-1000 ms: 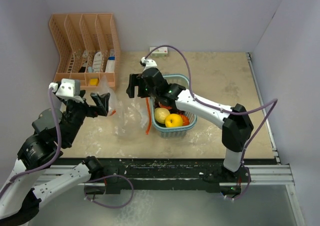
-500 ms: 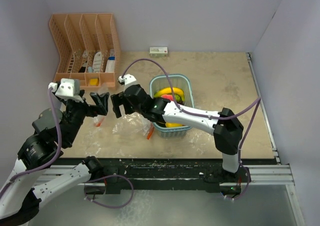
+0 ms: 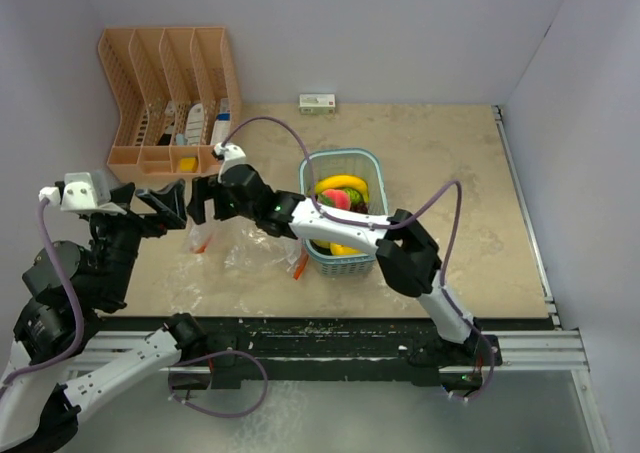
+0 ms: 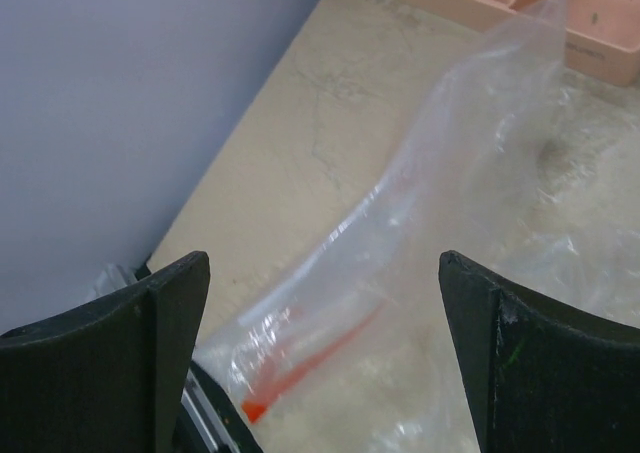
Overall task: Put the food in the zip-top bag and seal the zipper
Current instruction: Place the zipper food storage bag at the center of the board, then pick up the zipper food storage bag at the center of the board.
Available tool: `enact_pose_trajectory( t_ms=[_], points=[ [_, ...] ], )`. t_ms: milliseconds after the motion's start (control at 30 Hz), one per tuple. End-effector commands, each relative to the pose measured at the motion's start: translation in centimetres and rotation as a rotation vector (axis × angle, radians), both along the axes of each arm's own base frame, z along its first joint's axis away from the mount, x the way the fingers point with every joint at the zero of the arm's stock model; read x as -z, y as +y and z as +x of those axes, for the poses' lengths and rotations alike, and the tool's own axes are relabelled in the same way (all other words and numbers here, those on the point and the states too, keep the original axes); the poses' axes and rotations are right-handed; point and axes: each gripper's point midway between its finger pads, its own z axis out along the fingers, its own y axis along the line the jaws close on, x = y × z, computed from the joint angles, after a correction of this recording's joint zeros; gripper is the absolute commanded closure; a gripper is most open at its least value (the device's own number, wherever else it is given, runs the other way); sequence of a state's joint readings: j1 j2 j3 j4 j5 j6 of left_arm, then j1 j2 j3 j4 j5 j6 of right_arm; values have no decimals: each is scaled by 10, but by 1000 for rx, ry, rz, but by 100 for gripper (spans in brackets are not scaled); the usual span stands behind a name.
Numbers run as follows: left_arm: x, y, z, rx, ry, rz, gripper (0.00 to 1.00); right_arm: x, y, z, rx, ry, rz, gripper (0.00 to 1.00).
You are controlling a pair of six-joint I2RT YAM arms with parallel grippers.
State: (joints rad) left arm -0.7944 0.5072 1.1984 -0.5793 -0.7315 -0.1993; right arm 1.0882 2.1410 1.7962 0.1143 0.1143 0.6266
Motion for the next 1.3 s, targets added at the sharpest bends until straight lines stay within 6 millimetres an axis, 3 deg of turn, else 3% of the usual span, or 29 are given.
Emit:
enact_pose_trajectory(
  t_ms=[0,100,300,500,633,700,767,833,1033,1200,1267],
  points=[
    [-22,9,-6,-17,-65,-61,1,-31,22,11,81,35,58,3],
    [-20,9,-7,-9,-62,-55,1,-24,27,18,121,53,25,3],
    [-17,9,-10,8,-60,-54,1,38,8,27,226,117,-157,3],
    [-14,10,-12,12,-63,-50,1,68,17,26,204,135,-171,6],
    [-13,11,-13,13,-63,-50,1,74,13,23,200,147,-188,21],
    [-13,12,-14,14,-65,-51,1,71,7,24,219,139,-187,44],
    [-13,13,-14,11,-67,-54,1,61,1,25,240,129,-169,80],
    [-14,14,-15,8,-70,-57,1,37,-5,26,249,115,-116,97],
    [-22,10,-15,28,-91,-66,1,-33,-26,22,160,165,204,100],
    [-31,1,-19,89,-135,-98,1,-81,-80,20,77,234,501,100],
    [-35,-4,-21,121,-156,-119,1,-109,-106,17,23,235,655,100]
  ],
)
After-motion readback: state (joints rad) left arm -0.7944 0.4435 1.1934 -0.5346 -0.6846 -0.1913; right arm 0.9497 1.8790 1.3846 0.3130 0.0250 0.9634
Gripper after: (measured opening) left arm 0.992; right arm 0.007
